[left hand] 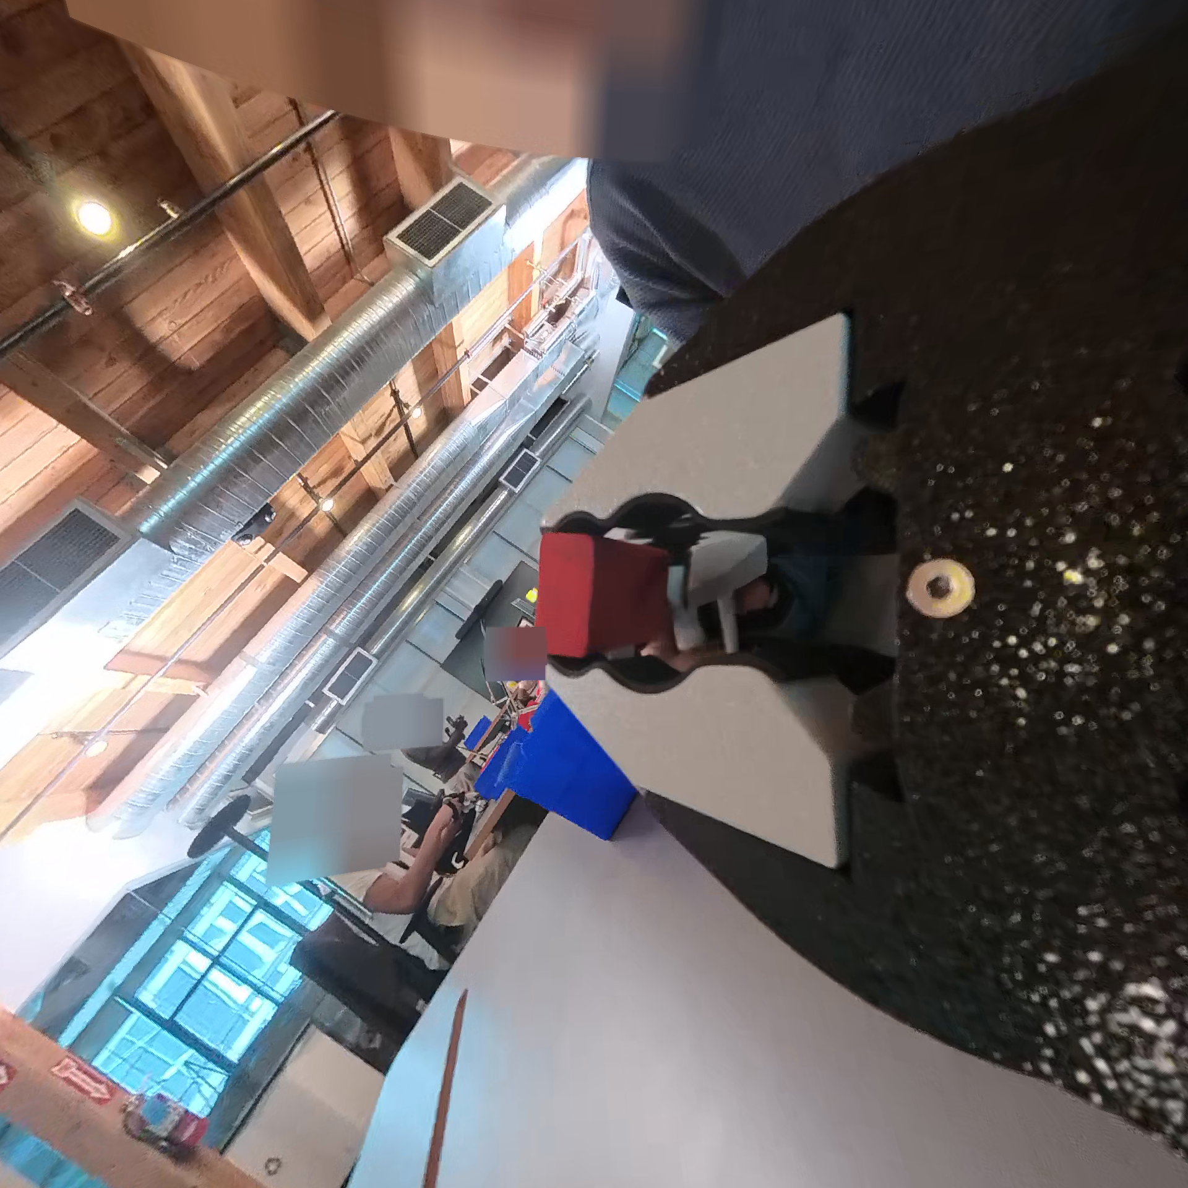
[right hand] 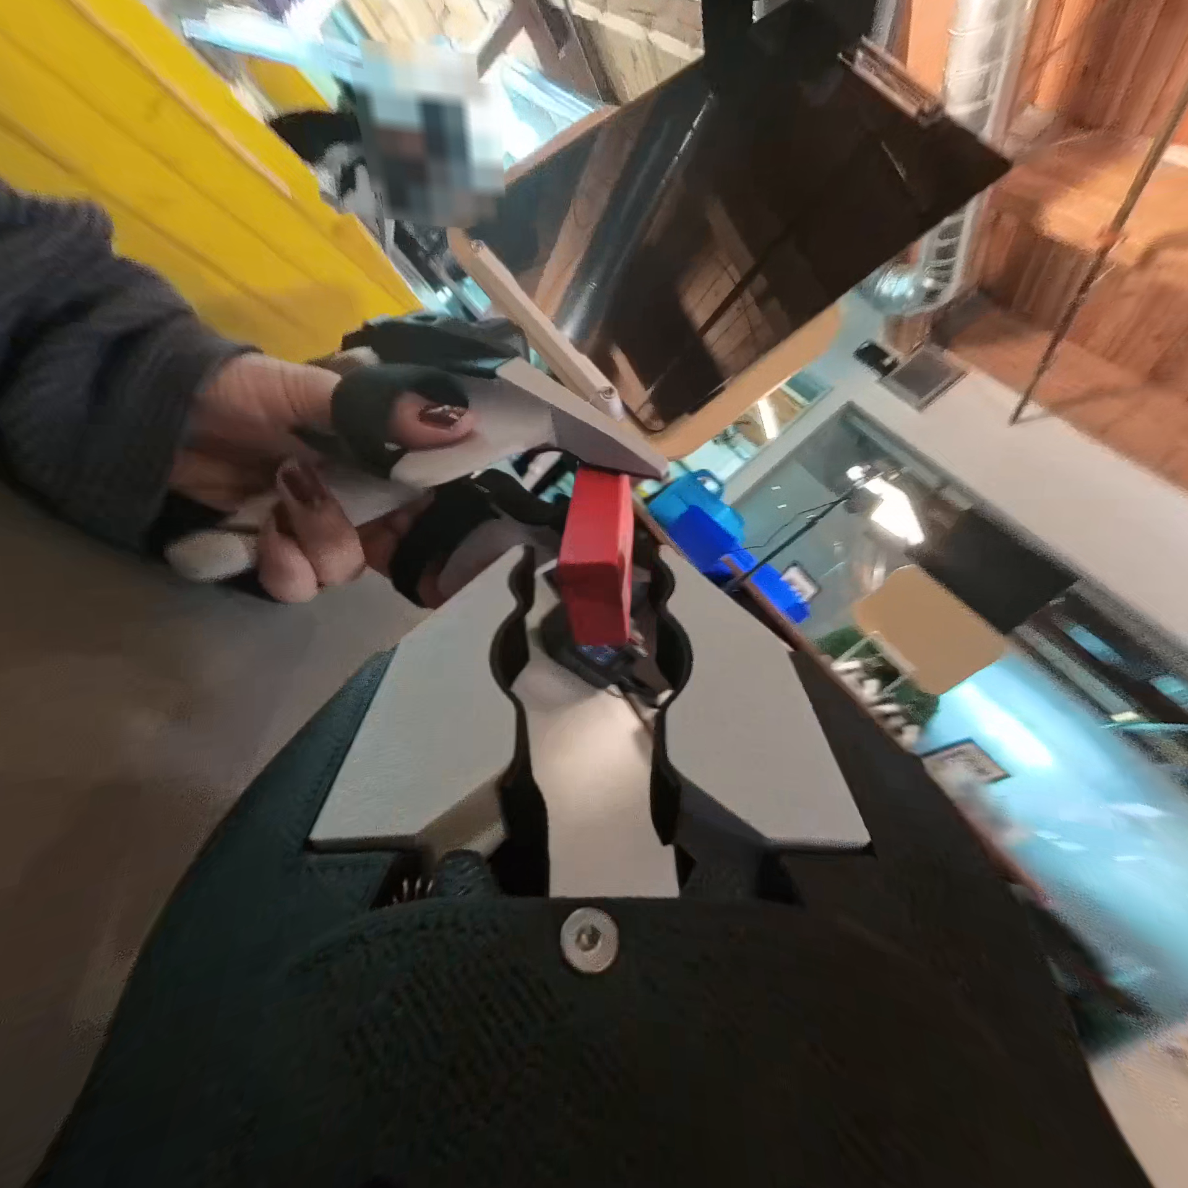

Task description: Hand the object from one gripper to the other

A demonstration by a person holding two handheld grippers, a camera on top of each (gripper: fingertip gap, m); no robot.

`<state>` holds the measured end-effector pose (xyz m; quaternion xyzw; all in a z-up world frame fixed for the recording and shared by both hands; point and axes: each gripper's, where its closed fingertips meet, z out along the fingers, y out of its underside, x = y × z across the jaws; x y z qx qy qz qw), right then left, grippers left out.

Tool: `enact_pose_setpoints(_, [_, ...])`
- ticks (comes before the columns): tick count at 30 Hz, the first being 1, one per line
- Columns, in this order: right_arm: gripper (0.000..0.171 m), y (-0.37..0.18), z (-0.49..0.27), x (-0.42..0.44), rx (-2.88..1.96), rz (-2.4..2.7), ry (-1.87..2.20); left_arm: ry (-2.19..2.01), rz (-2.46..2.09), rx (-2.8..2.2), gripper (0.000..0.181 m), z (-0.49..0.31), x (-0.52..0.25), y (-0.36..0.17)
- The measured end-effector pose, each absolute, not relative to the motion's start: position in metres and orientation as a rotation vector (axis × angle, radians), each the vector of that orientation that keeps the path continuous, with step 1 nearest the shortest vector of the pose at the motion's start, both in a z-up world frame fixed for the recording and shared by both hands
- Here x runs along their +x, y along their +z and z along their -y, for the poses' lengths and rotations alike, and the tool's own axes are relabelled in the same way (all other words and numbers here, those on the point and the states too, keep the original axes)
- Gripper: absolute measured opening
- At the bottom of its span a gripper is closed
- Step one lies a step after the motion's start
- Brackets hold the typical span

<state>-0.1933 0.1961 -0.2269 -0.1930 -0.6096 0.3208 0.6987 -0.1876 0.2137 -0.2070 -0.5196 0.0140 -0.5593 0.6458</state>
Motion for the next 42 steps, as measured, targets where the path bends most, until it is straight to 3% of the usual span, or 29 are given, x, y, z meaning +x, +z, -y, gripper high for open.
enact_pose_setpoints(5, [0.053, -0.217, -0.196, -0.189, -0.650, 1.336, 1.203, -1.199, -0.071, -1.055, 0.034, -0.201, -0.196, -0.193])
enact_pose_setpoints(11, [0.053, -0.217, -0.192, -0.186, -0.938, 1.332, 1.865, -1.088, -0.184, -1.065, 0.033, -0.197, -0.183, -0.193])
enact_pose_setpoints(15, [0.038, -0.215, -0.188, -0.181, -0.976, 1.336, 2.053, -1.052, -0.223, -1.101, 0.034, -0.199, -0.176, -0.197])
enact_pose_setpoints(20, [0.033, -0.219, -0.185, -0.181, -0.990, 1.373, 2.063, -1.043, -0.219, -1.105, 0.034, -0.200, -0.177, -0.198])
enact_pose_setpoints(31, [0.032, -0.228, -0.185, -0.188, -0.882, 1.454, 1.694, -1.043, -0.197, -1.128, 0.036, -0.203, -0.178, -0.199])
enact_pose_setpoints(36, [0.042, -0.236, -0.180, -0.191, -0.918, 1.502, 1.699, -1.059, -0.219, -1.127, 0.035, -0.202, -0.175, -0.199])
enact_pose_setpoints(37, [0.035, -0.236, -0.178, -0.190, -0.904, 1.517, 1.698, -1.052, -0.217, -1.133, 0.035, -0.202, -0.175, -0.200])
enact_pose_setpoints(42, [0.034, -0.233, -0.193, -0.195, -0.823, 1.464, 1.407, -1.008, -0.162, -1.167, 0.038, -0.208, -0.181, -0.202])
